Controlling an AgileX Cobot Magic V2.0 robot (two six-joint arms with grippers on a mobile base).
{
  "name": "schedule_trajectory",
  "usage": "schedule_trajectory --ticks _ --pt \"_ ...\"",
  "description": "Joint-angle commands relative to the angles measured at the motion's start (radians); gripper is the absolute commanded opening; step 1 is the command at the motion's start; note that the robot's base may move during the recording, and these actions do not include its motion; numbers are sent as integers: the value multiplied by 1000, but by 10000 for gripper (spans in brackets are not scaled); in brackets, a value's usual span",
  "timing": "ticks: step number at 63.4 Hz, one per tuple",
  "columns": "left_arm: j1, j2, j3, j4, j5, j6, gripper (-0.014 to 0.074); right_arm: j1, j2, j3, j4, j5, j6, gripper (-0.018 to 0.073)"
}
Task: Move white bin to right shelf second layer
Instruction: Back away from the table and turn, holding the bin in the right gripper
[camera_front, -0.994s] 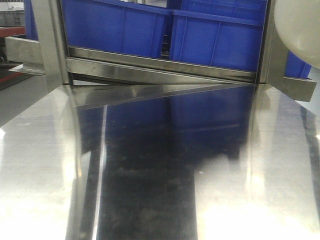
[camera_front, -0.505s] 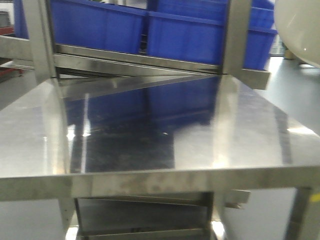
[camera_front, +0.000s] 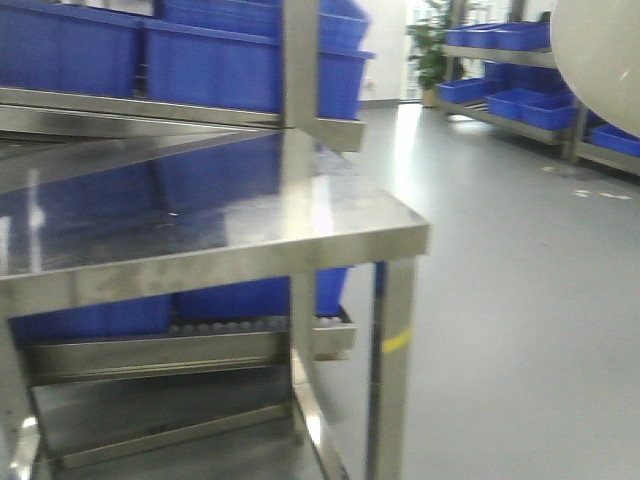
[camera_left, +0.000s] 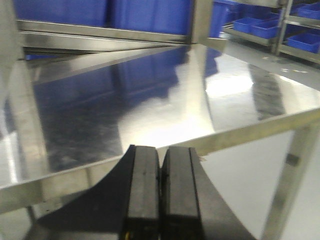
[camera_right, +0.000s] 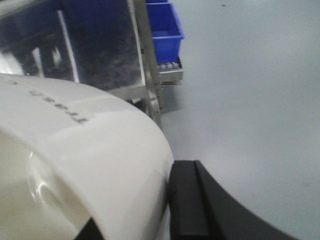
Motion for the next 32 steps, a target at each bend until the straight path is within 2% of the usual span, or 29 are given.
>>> schedule_trajectory --ticks 1,32 --pt "-7 -14 27 0 -89 -7 85 -8 2 -29 -7 -94 5 50" --pt "-7 -14 27 0 -89 -7 85 -8 2 -29 -7 -94 5 50"
